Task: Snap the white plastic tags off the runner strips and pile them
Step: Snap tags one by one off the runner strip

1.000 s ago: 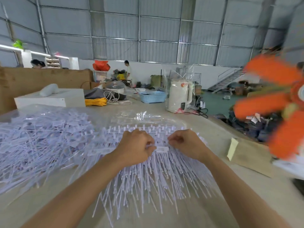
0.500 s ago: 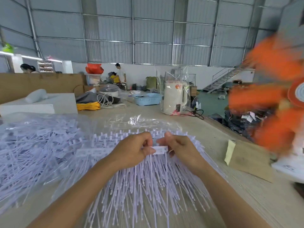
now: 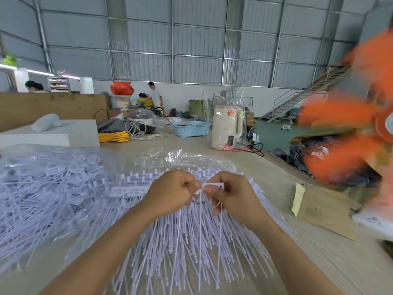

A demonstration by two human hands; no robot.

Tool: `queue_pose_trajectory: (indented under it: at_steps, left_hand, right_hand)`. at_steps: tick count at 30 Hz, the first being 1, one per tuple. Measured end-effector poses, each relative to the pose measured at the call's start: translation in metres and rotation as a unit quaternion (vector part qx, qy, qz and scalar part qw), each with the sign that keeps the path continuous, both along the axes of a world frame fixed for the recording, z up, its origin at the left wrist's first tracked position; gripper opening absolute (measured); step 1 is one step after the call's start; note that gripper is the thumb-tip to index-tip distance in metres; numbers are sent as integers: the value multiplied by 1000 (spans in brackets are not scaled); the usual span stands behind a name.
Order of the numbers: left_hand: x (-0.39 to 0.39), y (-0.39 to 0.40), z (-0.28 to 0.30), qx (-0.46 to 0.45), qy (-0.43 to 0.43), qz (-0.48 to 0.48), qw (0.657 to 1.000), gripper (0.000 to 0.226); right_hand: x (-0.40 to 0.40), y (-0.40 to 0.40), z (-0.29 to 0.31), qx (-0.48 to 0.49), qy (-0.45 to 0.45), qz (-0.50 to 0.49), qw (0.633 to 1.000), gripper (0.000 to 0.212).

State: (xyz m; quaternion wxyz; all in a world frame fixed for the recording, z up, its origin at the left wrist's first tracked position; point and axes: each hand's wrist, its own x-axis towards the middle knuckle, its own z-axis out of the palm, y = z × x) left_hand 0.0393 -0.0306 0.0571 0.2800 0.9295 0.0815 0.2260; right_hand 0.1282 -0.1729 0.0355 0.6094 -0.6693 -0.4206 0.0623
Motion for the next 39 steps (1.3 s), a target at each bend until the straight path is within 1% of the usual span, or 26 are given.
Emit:
queue_pose_trajectory:
  at_steps: [2, 4, 5, 7, 8, 10, 12, 13, 14, 16, 18, 19, 20, 22, 23, 25, 27, 29, 30, 32, 33, 34, 35, 37, 38, 39]
  left_hand:
    - [1, -1, 0, -21, -3, -8, 1000, 47]
    - [2, -3, 0, -23, 3, -15, 1000, 40]
    - [2, -2, 0, -40, 7, -19, 999, 38]
    - [3, 0, 0, -105, 12, -29, 994, 40]
    - [3, 1, 0, -135, 14, -32, 990, 43]
    - [1, 2, 1, -187, 18, -37, 981, 49]
    - [0, 3, 2, -241, 30, -50, 969, 50]
    - [-1, 3, 2, -254, 34, -53, 965, 51]
    - [0, 3, 2, -257, 37, -54, 964, 50]
    - [1, 2, 2, -247, 40, -50, 967, 48]
    - [0, 1, 3, -246, 48, -50, 967, 51]
    - [-1, 2, 4, -247, 55, -54, 966, 53]
    - [-4, 3, 6, -244, 58, -57, 966, 53]
    - [-8, 9, 10, -229, 38, -54, 971, 52]
    - [-9, 11, 10, -220, 22, -50, 974, 50]
    - [-8, 10, 10, -191, 12, -52, 980, 41]
    - [-4, 7, 7, -150, 36, -58, 986, 29]
    - [0, 6, 3, -111, 72, -54, 990, 21]
    - [0, 5, 1, -92, 82, -55, 991, 20]
    - [-1, 1, 0, -35, 85, -64, 994, 19]
    - [0, -1, -2, 5, 75, -63, 995, 20]
    - [1, -3, -3, 42, 56, -57, 996, 18]
    - [1, -4, -4, 64, 33, -48, 996, 14]
    - [3, -4, -5, 67, -3, -34, 997, 8]
    - [4, -3, -6, 64, -12, -31, 997, 8]
    - [6, -3, -7, 64, -14, -30, 997, 8]
  right_hand:
    - [0, 0, 0, 5, -4, 1, 1000, 9]
    - [-1, 0, -2, 16, -3, -1, 1000, 11]
    - [-2, 1, -3, 23, -9, -7, 1000, 13]
    - [-2, 4, -6, 29, -36, -31, 998, 20]
    - [-3, 5, -8, 30, -66, -48, 996, 22]
    - [-3, 7, -10, 41, -188, -84, 978, 18]
    - [1, 6, -11, 53, -350, -98, 930, 11]
    - [3, 7, -12, 52, -397, -99, 911, 10]
    - [4, 8, -13, 49, -405, -96, 908, 9]
    - [7, 10, -14, 49, -384, -94, 917, 10]
    - [10, 9, -15, 31, -334, -134, 932, 15]
    - [18, 3, -13, 17, -273, -169, 947, 18]
    - [28, -6, -10, 12, -184, -205, 961, 19]
    - [47, -29, -4, 66, 11, -241, 968, 18]
    - [53, -37, -1, 122, 102, -228, 961, 19]
    - [55, -42, 5, 227, 267, -145, 925, 19]
    - [45, -37, 9, 246, 360, -38, 899, 12]
    - [29, -27, 9, 202, 381, 60, 900, 1]
    - [20, -20, 8, 152, 355, 82, 919, 6]
    - [4, -5, 3, 29, 235, 68, 969, 6]
    - [0, 1, -2, -2, 176, 48, 983, 15]
    - [-3, 6, -5, -6, 151, 40, 988, 20]
    - [-4, 8, -6, 3, 152, 46, 987, 20]
    - [-5, 8, -6, 32, 193, 79, 978, 19]
    - [-4, 7, -7, 43, 196, 84, 976, 20]
    - [-2, 7, -8, 52, 176, 80, 980, 22]
